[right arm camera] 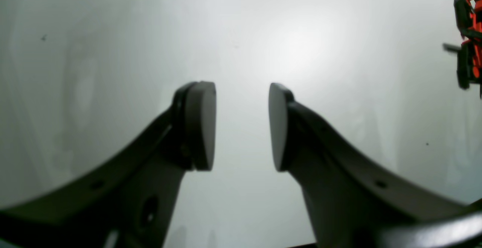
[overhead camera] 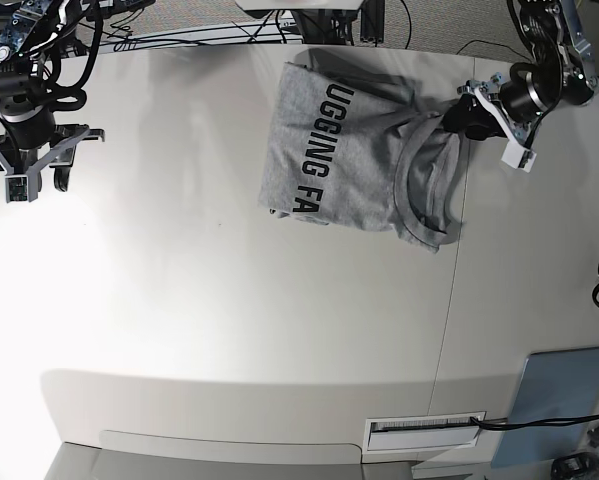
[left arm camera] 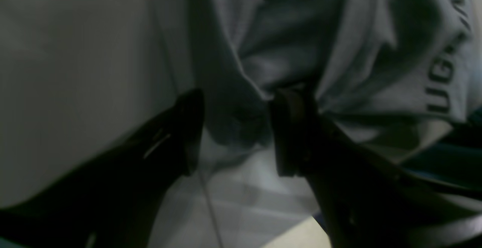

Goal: Fold the T-shirt properly
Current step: 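Pull the left gripper away, smoothing the shirt's side edge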

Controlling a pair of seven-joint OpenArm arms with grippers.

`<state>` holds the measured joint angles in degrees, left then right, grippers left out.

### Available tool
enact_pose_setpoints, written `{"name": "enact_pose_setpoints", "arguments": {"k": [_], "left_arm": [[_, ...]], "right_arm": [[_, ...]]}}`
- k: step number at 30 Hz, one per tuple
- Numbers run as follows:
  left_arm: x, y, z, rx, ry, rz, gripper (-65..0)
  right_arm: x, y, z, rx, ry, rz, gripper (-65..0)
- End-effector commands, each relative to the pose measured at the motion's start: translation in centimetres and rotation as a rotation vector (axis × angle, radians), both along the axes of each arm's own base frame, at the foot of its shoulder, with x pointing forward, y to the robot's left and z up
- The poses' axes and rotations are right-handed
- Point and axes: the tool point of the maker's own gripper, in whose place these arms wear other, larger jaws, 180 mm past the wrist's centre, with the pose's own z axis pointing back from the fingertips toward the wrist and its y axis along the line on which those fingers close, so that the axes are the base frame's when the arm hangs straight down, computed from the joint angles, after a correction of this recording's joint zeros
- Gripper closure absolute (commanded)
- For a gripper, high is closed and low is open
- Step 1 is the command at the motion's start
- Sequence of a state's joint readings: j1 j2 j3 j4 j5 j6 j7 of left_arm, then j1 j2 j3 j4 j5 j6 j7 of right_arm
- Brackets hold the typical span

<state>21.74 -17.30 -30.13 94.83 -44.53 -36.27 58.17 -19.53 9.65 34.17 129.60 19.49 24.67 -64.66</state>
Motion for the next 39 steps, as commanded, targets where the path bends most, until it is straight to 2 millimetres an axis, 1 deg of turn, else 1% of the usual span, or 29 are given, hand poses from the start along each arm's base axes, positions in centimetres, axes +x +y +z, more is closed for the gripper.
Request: {"name": "enact_pose_setpoints", "arguments": {"k": [1, 3, 5, 8, 9, 10, 13, 14, 16, 20, 22, 24, 27, 30, 32, 35, 36, 37, 39], "left_arm": [[0.5, 0.8, 0.6, 0.026, -0.032, 0.015, -30.9], [0.3, 1.4, 0.2, 0.058, -0.027, 0.033, -30.9], [0.2, 1.4, 0.2, 0.055, -0.027, 0.033, -30.9], [0.0, 0.8, 0.4, 0.022, -0.026, 0.019, -30.6], [-0.2, 0.3, 0.6, 0.000, -0.027, -0.002, -29.2], [-0.3, -0.2, 0.8, -0.027, -0.026, -0.019, -25.1], [-0.7, -1.2, 1.4, -0.093, -0.022, -0.051, -3.0], [-0.7, -1.2, 1.6, -0.103, -0.023, -0.051, 0.0], [-0.5, -0.5, 2.3, -0.117, -0.027, -0.035, 0.0], [0.3, 2.2, 4.8, -0.161, -0.068, 0.026, 0.0], [0.3, 3.3, 5.7, -0.161, -0.080, 0.034, 0.0], [0.0, 4.0, 5.8, -0.142, -0.067, 0.030, 0.0], [-0.5, 4.0, 5.4, -0.132, -0.035, 0.013, 0.0], [-0.5, 4.0, 5.4, -0.129, -0.033, 0.012, 0.0], [-0.6, 4.2, 5.2, -0.113, -0.029, 0.005, -7.1], [-0.8, 4.5, 4.8, -0.087, -0.012, 0.005, -21.4], [-0.8, 4.6, 4.7, -0.081, -0.009, 0.005, -25.1], [-0.8, 4.7, 4.7, -0.074, -0.010, 0.007, -27.5], [-0.7, 4.9, 4.6, -0.061, -0.017, 0.015, -27.9]], "right_arm": [[0.3, -0.2, 0.9, -0.017, -0.030, 0.005, -23.3], [0.3, -0.2, 0.9, -0.017, -0.030, 0.005, -23.3], [0.3, -0.2, 0.9, -0.017, -0.030, 0.005, -23.3], [0.3, -0.2, 0.9, -0.017, -0.030, 0.005, -23.3], [0.3, -0.2, 0.9, -0.017, -0.030, 0.005, -23.3], [0.3, -0.2, 0.9, -0.017, -0.030, 0.005, -23.3], [0.3, -0.2, 0.9, -0.017, -0.030, 0.005, -23.3], [0.3, -0.2, 0.9, -0.017, -0.030, 0.005, -23.3], [0.3, -0.2, 0.9, -0.017, -0.030, 0.005, -23.3], [0.3, -0.2, 0.9, -0.017, -0.031, 0.005, -23.3], [0.4, -0.1, 1.0, -0.011, -0.033, 0.009, -23.3], [0.4, 0.1, 1.0, -0.001, -0.038, 0.015, -23.3], [0.6, 0.6, 1.0, 0.020, -0.046, 0.030, -23.3], [0.6, 0.6, 1.0, 0.021, -0.046, 0.030, -23.3], [0.5, 0.6, 1.0, 0.022, -0.043, 0.029, -23.3], [0.5, 0.6, 1.0, 0.022, -0.043, 0.029, -23.3], [0.5, 0.6, 1.0, 0.022, -0.043, 0.029, -23.3], [0.5, 0.6, 1.0, 0.022, -0.043, 0.029, -23.3], [0.6, 0.8, 1.0, 0.031, -0.049, 0.034, -23.3]]}}
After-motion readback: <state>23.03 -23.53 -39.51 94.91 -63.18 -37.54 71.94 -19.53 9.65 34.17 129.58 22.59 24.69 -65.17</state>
